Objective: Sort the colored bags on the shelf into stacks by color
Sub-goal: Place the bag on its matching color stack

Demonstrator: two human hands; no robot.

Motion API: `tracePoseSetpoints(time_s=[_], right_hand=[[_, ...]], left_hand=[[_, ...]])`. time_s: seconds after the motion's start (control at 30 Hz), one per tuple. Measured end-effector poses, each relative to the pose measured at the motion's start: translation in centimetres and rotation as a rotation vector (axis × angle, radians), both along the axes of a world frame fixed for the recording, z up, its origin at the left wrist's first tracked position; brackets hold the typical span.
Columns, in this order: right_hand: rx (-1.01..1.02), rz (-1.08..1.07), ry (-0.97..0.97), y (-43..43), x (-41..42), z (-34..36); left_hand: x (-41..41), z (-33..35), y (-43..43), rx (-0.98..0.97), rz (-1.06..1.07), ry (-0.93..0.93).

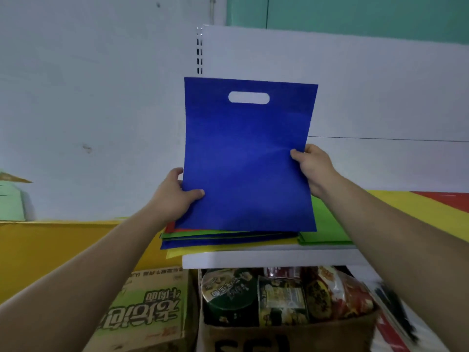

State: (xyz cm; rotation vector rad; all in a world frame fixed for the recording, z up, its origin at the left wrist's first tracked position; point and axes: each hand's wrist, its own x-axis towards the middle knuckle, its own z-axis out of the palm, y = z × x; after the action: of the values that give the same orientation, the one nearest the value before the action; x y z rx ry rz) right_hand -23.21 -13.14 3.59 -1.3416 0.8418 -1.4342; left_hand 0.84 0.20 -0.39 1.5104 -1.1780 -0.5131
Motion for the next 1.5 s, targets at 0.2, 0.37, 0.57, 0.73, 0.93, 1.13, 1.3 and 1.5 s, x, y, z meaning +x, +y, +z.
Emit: tracePoseSetpoints(time_s=[0.2, 0.37, 0.57, 0.73, 0.93, 1.13, 1.3, 1.5], right_hand=[[-0.065, -0.167, 0.038, 1.6, -3.8, -0.9], [-0.147, -0.374, 0.139, 3.6, -8.3, -1.8], [-0.194, -0.537, 0.152, 6.2, -17.2, -1.5], [-0.206, -0.64, 0.175, 8.6, -28.6, -1.6], [-0.225, -0.797, 0.215, 11.7, -43.0, -2.0], [-0.186, -0.916, 0.207, 14.1, -54.2, -1.9], [-0.16, -1.024, 0.223, 14.6, -61.6, -2.6], [-0.123, -1.097, 0.241, 10.9, -69.0, -3.0]], left_hand=[[-2.5, 0.7, -0.2, -0.133, -0.11, 0.114], [-6.5, 0.3, -0.1, -0.198, -0.15, 0.051], [-14.7, 0.7, 0.0, -0.235, -0.233, -0.014], [-25.5, 0.6, -0.8, -0.234, -0.334, -0.003], [-40.2, 0.1, -1.6, -0.23, -0.451, 0.031], [-51.9, -0.2, -2.9, -0.221, -0.582, 0.059], [-60.0, -0.5, -5.5, -0.219, -0.69, 0.057], [-67.9, -1.1, -11.3, -0.194, -0.796, 0.061]])
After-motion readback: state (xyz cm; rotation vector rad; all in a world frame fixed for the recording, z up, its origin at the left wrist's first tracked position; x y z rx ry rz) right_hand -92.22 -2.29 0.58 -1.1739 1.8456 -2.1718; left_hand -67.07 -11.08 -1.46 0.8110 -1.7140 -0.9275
